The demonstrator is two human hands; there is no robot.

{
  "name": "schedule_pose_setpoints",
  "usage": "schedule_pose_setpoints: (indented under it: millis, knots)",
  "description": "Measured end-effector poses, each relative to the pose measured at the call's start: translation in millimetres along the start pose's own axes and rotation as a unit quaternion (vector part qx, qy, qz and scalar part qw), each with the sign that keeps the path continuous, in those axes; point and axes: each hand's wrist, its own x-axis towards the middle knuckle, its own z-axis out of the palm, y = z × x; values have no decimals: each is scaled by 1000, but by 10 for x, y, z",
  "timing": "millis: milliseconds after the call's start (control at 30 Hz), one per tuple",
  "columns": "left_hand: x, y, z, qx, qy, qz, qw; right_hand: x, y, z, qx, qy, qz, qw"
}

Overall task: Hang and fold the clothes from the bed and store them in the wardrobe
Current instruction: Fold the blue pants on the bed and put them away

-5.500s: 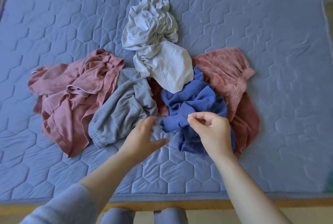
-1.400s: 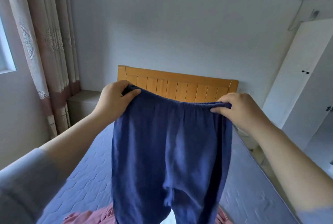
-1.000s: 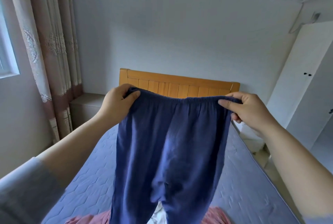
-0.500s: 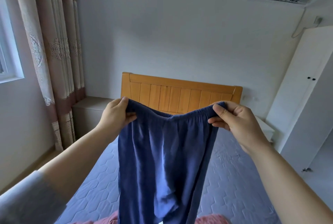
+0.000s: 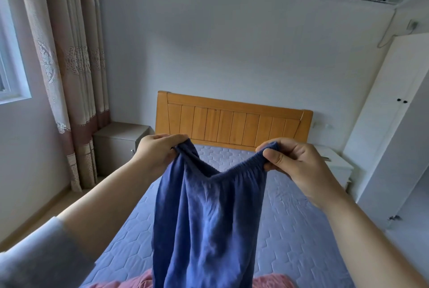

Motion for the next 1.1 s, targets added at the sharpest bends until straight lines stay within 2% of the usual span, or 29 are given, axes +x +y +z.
schedule_pose_setpoints:
  millis: [200,400,467,667,933,1100]
  knots:
    - [-76,61,88,-50,-17,-27,998,-75,-122,73,9,-82,-6,997]
    - [-278,125,190,-2,-137,-3,991,-79,-15,118,-105,-81,0,991]
    - [-354,189,231,7,-180,17,983,-115,-12,158,-104,-87,-4,991]
    - [-555,194,338,144,-231,77,959,-58,-104,266,-53,-25,-55,997]
    - [-678,160,424,158,-220,103,957,-7,-4,338,-16,76,-42,996]
    - [-673,93,452,149,-209,110,960,-7,57,328,34,71,-21,997]
